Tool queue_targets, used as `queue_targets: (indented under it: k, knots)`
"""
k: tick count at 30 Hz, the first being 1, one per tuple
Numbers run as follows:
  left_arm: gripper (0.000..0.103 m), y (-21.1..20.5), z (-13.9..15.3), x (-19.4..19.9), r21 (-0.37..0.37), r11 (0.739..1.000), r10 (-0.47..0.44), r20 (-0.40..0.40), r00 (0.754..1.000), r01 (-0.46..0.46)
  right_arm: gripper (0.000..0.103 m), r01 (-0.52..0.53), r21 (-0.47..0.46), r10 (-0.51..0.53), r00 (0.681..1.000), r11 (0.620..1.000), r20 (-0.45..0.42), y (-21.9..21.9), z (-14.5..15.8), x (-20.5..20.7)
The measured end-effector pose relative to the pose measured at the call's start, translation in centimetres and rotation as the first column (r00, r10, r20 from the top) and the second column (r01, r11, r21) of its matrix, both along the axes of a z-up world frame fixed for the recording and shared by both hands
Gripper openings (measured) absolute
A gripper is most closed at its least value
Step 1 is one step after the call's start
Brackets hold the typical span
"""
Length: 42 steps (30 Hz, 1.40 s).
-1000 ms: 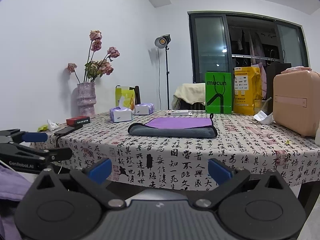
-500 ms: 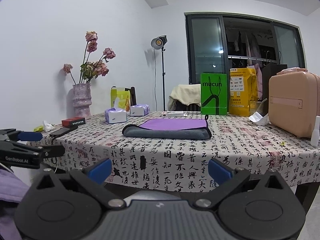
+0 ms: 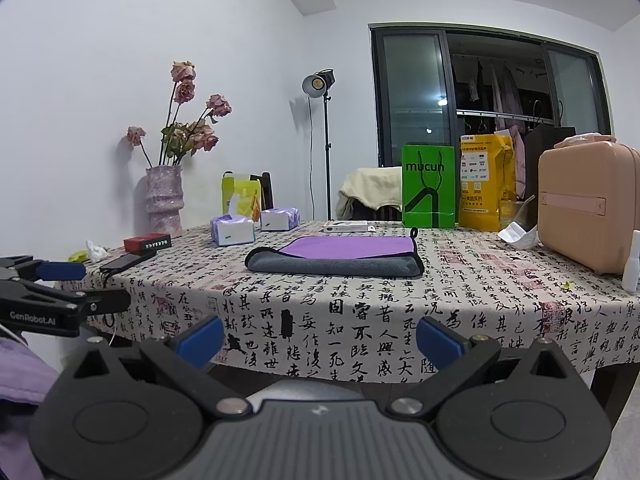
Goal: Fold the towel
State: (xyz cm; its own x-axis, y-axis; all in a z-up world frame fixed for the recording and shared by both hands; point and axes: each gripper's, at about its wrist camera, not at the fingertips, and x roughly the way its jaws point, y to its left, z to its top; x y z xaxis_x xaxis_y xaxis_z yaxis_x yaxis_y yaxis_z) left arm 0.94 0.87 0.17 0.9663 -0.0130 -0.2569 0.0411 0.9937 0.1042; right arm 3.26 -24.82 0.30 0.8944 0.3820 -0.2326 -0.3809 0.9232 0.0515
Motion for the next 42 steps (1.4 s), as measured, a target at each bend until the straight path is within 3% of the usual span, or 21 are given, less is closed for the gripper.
queue_targets:
  k: [42]
  knots:
    - [0.103,-0.15,-0.12,0.1,0.009,1.0,0.002,-0.004,1.0,-0.002,0.103,-0.003,-0.004,0.003,1.0,1.0,-0.012,0.18,-0.35,0.15]
